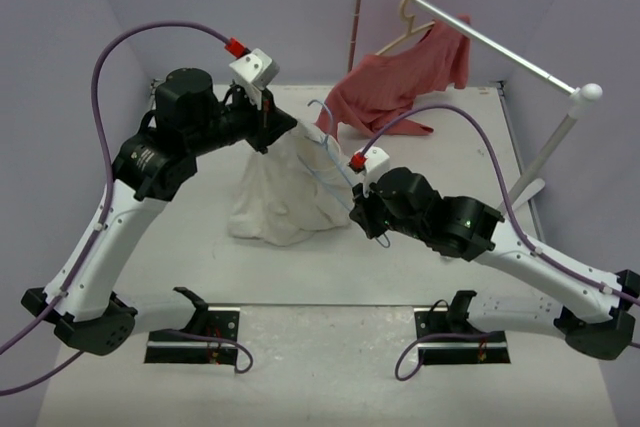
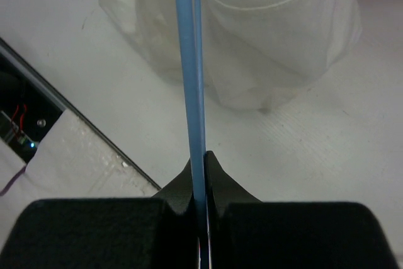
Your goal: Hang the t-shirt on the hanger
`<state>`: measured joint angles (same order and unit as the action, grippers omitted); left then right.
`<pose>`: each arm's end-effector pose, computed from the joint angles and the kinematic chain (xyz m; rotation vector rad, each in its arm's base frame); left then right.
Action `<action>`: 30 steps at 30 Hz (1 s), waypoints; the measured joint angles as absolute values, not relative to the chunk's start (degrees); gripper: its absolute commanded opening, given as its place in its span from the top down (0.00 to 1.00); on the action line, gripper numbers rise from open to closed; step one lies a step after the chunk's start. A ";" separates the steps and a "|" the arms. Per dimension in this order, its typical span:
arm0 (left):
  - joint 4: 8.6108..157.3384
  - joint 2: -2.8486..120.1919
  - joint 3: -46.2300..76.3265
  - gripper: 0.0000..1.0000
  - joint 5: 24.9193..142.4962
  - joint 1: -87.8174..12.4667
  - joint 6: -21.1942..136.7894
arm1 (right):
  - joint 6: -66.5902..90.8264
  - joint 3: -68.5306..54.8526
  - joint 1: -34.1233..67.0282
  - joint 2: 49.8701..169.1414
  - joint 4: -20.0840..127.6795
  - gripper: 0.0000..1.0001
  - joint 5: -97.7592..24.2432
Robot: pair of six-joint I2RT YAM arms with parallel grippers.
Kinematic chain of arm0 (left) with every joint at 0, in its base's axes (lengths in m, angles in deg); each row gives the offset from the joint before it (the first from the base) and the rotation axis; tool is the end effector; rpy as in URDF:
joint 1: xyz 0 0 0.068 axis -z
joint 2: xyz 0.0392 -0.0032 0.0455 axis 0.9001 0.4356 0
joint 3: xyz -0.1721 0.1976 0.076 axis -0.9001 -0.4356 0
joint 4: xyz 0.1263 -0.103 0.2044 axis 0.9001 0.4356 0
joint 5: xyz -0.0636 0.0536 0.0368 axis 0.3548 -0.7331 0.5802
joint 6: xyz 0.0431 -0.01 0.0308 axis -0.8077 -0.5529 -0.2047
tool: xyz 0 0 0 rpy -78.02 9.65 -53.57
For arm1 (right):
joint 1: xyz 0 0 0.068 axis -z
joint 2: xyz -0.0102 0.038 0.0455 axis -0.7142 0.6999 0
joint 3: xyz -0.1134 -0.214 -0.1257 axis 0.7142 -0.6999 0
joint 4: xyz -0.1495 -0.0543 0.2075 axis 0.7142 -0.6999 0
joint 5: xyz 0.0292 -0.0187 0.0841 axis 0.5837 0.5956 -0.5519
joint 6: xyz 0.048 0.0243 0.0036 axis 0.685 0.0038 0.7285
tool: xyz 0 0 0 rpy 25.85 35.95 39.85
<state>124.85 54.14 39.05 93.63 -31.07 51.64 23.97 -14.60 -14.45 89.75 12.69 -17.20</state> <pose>0.1897 -0.1370 0.4949 0.6702 1.7545 -0.7579 0.1157 0.1859 0.3700 -0.6718 2.1197 0.5511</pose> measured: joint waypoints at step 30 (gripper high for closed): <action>102.92 44.17 20.88 0.91 80.46 -21.50 69.49 | 26.84 -19.53 -13.65 92.59 39.27 1.00 -19.11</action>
